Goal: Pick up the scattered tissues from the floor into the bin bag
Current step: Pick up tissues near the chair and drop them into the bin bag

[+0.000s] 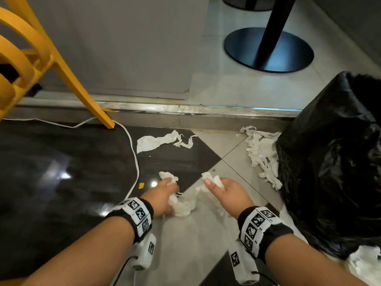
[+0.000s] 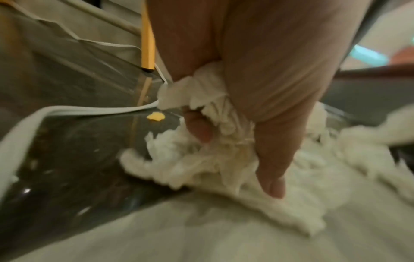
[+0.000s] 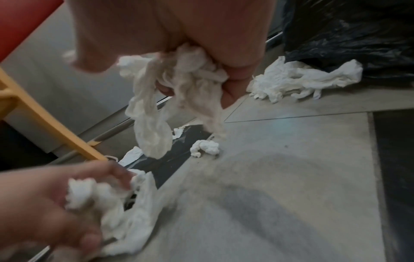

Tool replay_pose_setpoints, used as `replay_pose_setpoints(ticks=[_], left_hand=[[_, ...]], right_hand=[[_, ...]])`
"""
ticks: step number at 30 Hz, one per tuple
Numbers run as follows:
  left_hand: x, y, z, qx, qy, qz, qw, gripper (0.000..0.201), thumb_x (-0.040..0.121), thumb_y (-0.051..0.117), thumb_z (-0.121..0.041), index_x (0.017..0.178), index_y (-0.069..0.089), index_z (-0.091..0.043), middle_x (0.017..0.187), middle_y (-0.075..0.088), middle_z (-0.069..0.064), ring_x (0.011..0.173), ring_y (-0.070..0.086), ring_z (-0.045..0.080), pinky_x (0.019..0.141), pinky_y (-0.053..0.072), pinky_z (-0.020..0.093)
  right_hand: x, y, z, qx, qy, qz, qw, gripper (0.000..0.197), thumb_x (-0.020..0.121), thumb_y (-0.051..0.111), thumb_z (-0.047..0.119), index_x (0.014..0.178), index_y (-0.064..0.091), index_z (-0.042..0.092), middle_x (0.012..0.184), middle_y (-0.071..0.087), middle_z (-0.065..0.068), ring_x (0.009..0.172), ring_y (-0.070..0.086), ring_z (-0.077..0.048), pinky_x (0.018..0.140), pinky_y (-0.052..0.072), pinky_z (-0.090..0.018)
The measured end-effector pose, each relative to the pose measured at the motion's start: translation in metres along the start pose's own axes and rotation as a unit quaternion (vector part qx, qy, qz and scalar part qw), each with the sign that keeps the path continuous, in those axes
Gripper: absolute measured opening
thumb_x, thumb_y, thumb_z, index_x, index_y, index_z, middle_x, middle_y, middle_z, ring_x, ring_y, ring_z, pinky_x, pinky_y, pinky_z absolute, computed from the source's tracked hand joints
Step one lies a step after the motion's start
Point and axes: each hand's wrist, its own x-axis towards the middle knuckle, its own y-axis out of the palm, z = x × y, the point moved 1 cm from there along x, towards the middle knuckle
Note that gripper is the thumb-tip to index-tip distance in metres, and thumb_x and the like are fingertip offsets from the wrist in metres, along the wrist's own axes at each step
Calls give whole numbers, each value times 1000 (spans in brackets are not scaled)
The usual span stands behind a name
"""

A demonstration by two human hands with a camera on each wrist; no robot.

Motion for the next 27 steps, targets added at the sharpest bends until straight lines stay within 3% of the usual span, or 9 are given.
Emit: replay_pose_setpoints(ticks=[2, 3, 6, 10, 13, 17, 21, 23, 27], left_hand=[[-2, 21, 5, 46, 19, 17, 999, 69, 77, 68, -20, 134, 36, -42, 158, 3, 1, 123, 50, 32, 100, 44, 31], [-2, 27, 6, 68, 27, 5, 997, 66, 80, 63, -18, 135, 36, -43, 155, 11, 3, 119, 53, 33, 98, 45, 31], [-3, 30, 7, 102, 36, -22, 994, 40, 77, 56, -17, 115, 52, -28, 122, 47, 6, 105, 55, 33, 88, 46, 35], [-5, 12, 8, 28, 13, -44, 999, 13, 78, 60, -23, 85, 50, -22, 93, 51, 2, 86, 56, 25, 72, 41, 30], [-8, 0, 7, -81, -20, -98, 992, 13, 75, 59, -14, 72, 49, -21, 82, 49, -1, 77, 54, 22, 70, 46, 33], [-8, -10, 5, -215, -9, -183, 959, 12, 71, 55, 6, 71, 57, -6, 99, 56, 12, 82, 57, 27, 70, 46, 32], [-5, -14, 12, -217, -24, -178, 960, 28, 73, 54, -4, 60, 47, -27, 92, 59, 0, 80, 59, 20, 69, 47, 27], [-3, -17, 15, -178, -19, -177, 968, 26, 73, 55, -6, 61, 43, -26, 83, 55, 0, 74, 57, 23, 64, 45, 30], [-1, -28, 13, -149, -16, -207, 967, 31, 73, 57, -8, 61, 37, -28, 80, 48, -1, 73, 51, 23, 59, 34, 27]], right_hand=[[2, 6, 3, -16, 3, 6, 1000, 45, 93, 36, 56, 57, 33, 30, 57, 37, 10, 54, 37, -4, 54, 30, -20], [3, 8, 3, -34, 9, 11, 999, 48, 95, 35, 52, 56, 34, 25, 56, 37, 7, 53, 37, -8, 52, 29, -22], [8, 12, 2, -69, 28, 29, 997, 37, 95, 45, 39, 66, 44, 16, 60, 43, 2, 56, 43, -15, 52, 32, -26], [13, 13, 0, -84, 40, 7, 996, 2, 90, 51, 20, 91, 52, 22, 82, 54, 0, 64, 49, -15, 56, 38, -25], [23, 13, -6, -80, 36, 5, 996, 37, 86, 49, 4, 116, 58, 23, 118, 56, -4, 84, 53, -15, 72, 39, -20], [46, 12, -15, -181, 5, 58, 982, 62, 84, 46, -3, 138, 42, 27, 158, 17, -1, 138, 33, -25, 110, 31, -29], [58, 16, -22, -300, 5, 145, 943, 78, 84, 39, -6, 146, 22, 39, 160, -9, 5, 146, 6, -34, 116, 23, -48], [58, 21, -27, -337, -3, 176, 925, 74, 88, 38, -3, 147, 19, 37, 160, -4, 4, 145, 8, -36, 115, 24, -50], [49, 23, -36, -388, -59, 125, 911, 48, 91, 38, 5, 137, 37, 18, 141, 40, -9, 122, 41, -31, 99, 42, -39]])
